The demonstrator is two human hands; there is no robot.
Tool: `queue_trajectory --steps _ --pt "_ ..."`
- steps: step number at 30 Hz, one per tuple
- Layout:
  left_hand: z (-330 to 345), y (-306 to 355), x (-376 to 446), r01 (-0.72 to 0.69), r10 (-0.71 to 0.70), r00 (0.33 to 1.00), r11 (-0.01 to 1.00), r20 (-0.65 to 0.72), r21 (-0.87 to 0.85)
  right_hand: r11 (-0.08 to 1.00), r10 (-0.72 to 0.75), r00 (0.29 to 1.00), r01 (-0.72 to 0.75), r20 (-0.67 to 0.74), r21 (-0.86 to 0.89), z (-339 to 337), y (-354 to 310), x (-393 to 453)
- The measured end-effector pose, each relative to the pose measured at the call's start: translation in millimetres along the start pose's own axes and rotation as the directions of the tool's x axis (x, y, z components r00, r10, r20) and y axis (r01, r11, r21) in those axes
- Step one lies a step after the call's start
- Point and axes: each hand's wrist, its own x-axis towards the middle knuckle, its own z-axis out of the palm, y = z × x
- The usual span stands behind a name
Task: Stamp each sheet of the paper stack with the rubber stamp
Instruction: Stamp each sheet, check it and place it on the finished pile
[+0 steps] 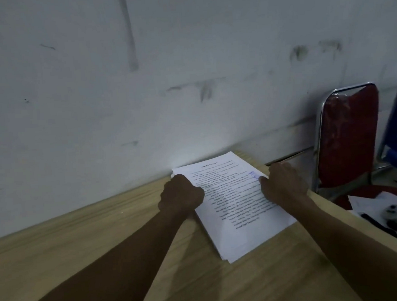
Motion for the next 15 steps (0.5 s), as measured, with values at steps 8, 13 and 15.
queue_trajectory --steps 8,13,15 --pt "-3 17 -16 0.118 -0.084 0.987 0.957 0.138 -0.264 0.999 -0.023 0.999 0.022 0.026 0.045 0 -5 -6" --pt "-6 21 -19 0.124 -0.08 0.979 0.963 0.186 -0.241 0.998 -0.034 0.999 0.033 0.033 0.047 -5 -6 -13" --pt "-11 22 -24 0.118 -0.071 0.975 0.968 0.212 -0.22 0.998 -0.046 0.999 0.045 0.019 0.038 -8 -9 -20"
